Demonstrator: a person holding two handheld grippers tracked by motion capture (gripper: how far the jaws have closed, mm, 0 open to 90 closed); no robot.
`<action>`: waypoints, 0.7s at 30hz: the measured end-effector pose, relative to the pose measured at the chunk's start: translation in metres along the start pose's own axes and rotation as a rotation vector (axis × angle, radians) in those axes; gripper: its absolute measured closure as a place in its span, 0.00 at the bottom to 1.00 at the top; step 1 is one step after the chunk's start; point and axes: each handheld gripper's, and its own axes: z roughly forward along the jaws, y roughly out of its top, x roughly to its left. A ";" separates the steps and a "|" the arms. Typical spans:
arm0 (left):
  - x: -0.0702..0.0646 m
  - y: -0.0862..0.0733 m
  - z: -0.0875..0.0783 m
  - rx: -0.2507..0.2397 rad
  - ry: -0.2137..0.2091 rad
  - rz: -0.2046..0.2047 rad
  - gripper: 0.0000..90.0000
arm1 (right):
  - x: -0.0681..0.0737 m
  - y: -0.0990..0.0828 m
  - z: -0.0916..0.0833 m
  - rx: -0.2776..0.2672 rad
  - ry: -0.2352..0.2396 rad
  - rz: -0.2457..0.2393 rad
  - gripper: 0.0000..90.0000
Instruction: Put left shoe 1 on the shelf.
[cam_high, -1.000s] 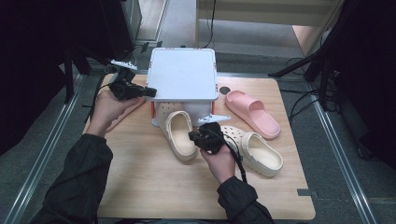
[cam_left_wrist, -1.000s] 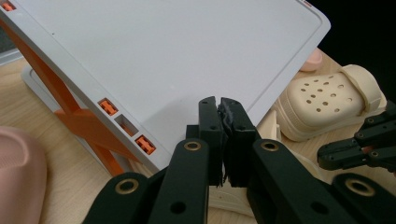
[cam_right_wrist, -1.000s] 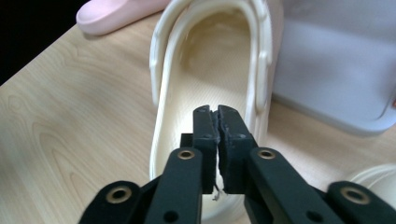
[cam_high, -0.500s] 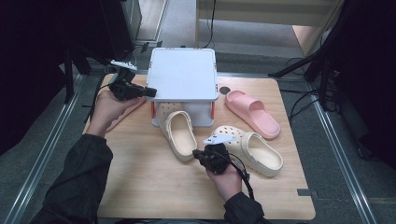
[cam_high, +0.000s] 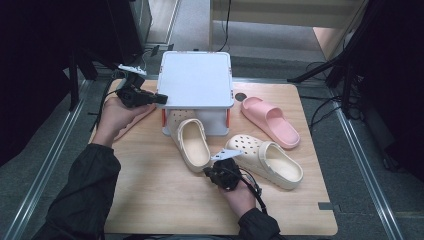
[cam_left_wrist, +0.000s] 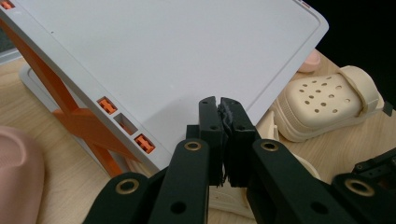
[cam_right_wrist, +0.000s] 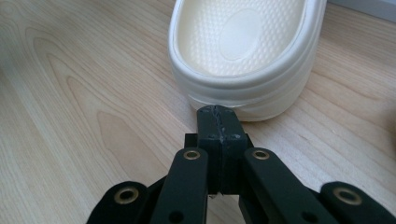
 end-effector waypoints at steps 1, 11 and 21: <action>0.000 0.000 0.000 0.001 -0.001 -0.001 0.97 | 0.001 0.001 0.000 0.002 -0.003 0.002 1.00; -0.001 0.000 0.000 0.001 -0.001 -0.002 0.97 | 0.014 0.019 0.010 -0.017 0.021 -0.027 1.00; -0.001 0.000 0.000 0.001 0.000 -0.004 0.97 | 0.011 0.044 0.024 -0.027 0.013 -0.026 1.00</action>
